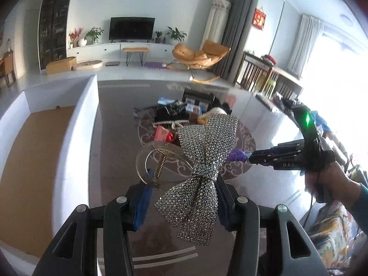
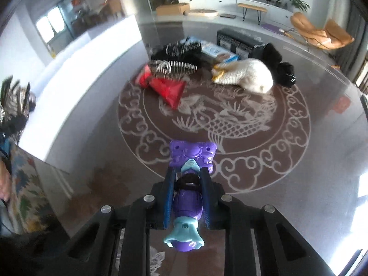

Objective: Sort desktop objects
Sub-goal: 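Carry the bow clip with the left gripper while the right gripper carries the purple toy toward the bin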

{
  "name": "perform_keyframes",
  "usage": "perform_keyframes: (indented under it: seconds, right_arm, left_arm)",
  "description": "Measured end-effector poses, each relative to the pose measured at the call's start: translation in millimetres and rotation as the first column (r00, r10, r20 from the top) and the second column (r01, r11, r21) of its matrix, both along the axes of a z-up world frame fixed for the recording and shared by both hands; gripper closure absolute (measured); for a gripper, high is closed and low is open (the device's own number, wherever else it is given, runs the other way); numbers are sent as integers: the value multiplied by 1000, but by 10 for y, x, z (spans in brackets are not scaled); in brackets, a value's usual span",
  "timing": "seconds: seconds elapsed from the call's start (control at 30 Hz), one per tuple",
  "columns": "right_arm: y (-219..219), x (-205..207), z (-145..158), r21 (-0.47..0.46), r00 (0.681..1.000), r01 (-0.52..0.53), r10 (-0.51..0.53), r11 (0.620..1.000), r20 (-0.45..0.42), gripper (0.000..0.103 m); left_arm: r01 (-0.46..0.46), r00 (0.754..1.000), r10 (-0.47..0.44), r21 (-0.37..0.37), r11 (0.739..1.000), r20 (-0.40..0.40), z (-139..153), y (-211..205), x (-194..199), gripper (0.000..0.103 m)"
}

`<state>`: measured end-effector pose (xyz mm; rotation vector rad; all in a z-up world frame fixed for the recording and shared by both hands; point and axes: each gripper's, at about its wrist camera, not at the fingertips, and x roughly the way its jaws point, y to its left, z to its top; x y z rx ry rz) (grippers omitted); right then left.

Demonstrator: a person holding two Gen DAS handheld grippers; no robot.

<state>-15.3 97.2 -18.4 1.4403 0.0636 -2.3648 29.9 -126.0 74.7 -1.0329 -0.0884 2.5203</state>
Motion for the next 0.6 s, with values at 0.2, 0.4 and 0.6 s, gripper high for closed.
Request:
perform_keyframes:
  seconds: [0.2,0.4,0.6]
  right_arm:
    - [-102,56,442,-42,1000,-24,24,999,-8,81]
    - [-456,45,799,-82,997,-72,69,994,-39,81]
    - [-1304,-111,1184,-257,985,-166,146,952,-95,81]
  left_arm:
    - [-53,999,53,62,997,-4,179,-449,70,54]
    - [-136,990,138,101,985,-15,299,-992,99,54]
    - [-297,955,297,64,953,3,289,-1755,-61,54]
